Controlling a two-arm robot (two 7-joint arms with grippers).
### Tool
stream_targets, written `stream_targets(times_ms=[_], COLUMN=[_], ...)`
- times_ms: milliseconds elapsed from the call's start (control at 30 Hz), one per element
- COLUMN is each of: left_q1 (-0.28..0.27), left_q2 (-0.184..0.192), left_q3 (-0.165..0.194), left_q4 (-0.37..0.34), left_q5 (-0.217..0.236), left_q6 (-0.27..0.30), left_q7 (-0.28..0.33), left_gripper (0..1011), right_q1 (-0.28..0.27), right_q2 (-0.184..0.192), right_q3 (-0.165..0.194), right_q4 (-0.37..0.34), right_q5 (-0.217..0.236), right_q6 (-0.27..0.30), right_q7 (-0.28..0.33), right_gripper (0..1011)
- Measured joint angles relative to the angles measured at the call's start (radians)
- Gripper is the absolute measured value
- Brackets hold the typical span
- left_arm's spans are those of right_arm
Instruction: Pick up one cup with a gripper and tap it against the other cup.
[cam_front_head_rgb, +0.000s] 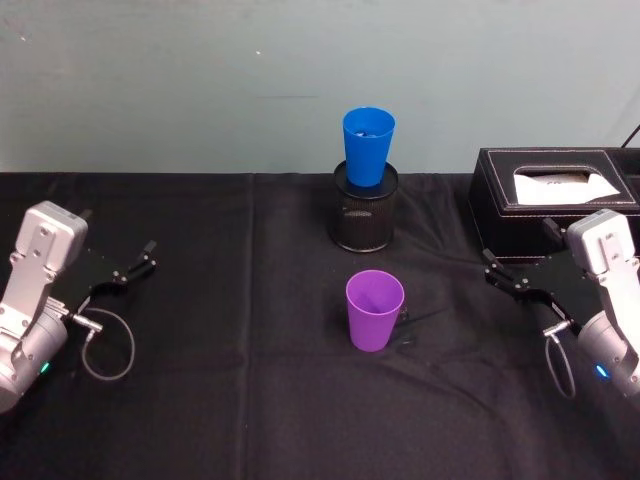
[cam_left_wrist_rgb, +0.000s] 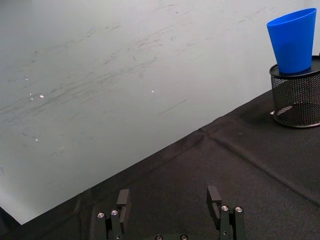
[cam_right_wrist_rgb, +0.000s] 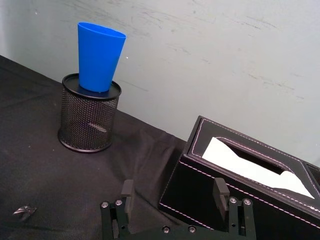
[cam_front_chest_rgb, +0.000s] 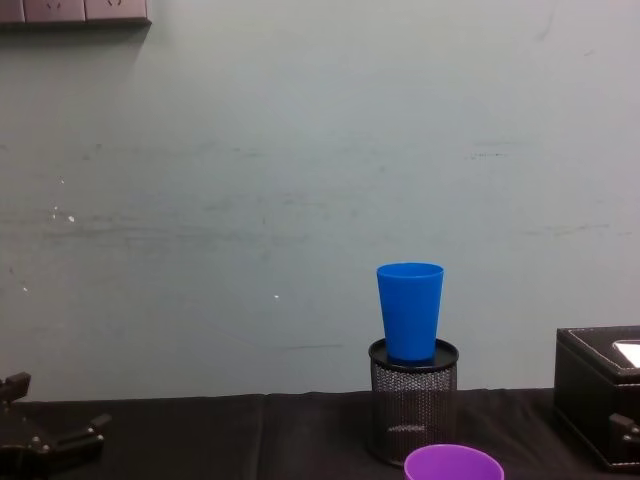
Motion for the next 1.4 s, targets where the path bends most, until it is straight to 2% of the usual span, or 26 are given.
stream_targets(times_ms=[1400], left_q1=[0.000], left_q2=[0.000], left_q3=[0.000], left_q4=[0.000], left_q5=[0.000], left_q6=[0.000], left_q7=[0.000], left_gripper=[1000], right_q1=[0.000], right_q2=[0.000], right_q3=[0.000], right_q4=[0.000], right_q5=[0.000], right_q6=[0.000], right_q7=[0.000], right_gripper=[1003])
